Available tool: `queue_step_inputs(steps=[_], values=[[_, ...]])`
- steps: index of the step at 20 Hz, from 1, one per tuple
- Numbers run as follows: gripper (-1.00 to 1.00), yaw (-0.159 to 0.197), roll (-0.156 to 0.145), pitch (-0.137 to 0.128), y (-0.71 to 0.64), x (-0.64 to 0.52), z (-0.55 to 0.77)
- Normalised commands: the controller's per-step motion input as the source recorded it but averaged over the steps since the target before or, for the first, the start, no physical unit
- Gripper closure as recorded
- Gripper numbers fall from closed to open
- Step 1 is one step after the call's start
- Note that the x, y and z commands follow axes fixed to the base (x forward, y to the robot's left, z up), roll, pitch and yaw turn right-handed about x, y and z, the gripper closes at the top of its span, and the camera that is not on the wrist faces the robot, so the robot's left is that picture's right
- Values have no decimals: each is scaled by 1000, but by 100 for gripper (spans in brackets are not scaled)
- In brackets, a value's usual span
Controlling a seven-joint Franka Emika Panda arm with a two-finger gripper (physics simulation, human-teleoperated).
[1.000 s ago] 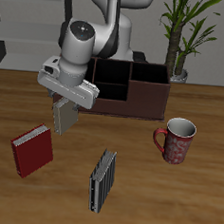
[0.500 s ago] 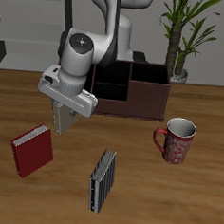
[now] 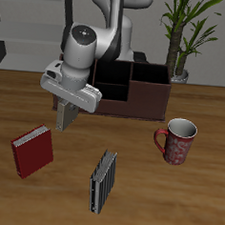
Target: Place the yellow book into the back desk caddy's left compartment
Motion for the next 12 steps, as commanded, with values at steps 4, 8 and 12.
queue_step_inputs(steps=[4, 8, 12], values=[[100, 38, 38, -50, 147, 45, 381], [100, 45, 57, -75, 380, 26, 690], [100, 80, 27, -44, 323, -48, 508]])
